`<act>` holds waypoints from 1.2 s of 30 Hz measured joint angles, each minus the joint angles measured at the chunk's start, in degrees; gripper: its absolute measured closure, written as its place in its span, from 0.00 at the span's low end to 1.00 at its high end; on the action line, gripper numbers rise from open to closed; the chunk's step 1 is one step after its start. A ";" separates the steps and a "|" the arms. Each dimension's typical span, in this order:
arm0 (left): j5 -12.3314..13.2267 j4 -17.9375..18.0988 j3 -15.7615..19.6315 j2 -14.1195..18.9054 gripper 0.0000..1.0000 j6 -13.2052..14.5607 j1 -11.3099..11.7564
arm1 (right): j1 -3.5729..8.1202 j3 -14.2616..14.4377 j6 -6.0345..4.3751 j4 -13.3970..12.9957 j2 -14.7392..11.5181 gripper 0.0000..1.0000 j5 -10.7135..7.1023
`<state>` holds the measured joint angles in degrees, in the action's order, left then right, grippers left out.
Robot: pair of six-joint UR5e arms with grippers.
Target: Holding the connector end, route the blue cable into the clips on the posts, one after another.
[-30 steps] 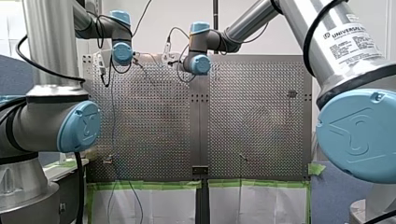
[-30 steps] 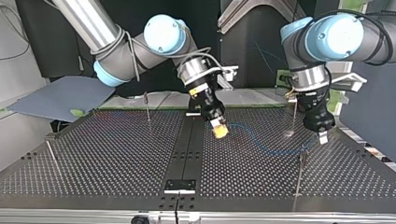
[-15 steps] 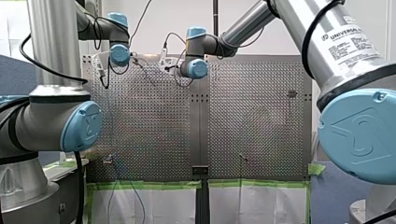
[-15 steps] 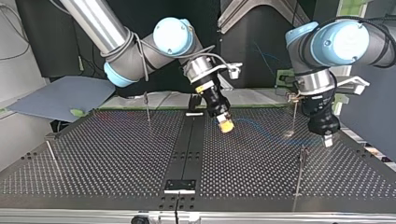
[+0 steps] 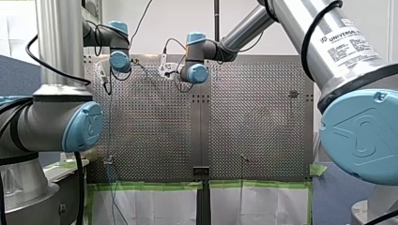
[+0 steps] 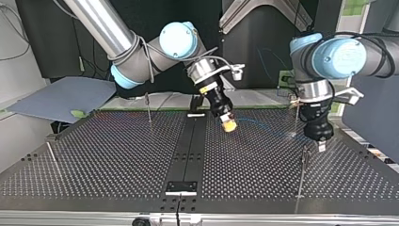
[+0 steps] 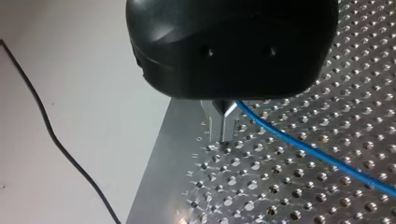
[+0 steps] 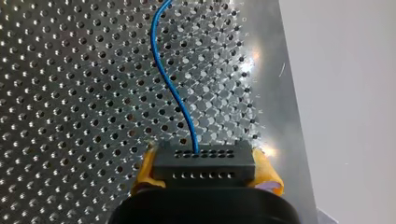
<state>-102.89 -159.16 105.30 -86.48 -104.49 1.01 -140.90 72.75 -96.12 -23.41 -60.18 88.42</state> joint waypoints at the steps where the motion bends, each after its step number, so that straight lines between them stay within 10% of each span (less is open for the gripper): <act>1: 0.03 -0.04 -0.21 -0.01 1.00 0.00 0.08 | -0.05 -0.17 0.05 -0.04 0.00 1.00 -0.11; 36: 5.43 -1.42 -5.29 -2.97 1.00 -2.76 3.06 | 1.65 -3.78 -1.36 -0.03 0.37 1.00 -1.23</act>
<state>-97.45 -160.59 100.02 -89.46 -107.26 4.07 -139.26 68.98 -97.49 -23.44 -59.81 87.20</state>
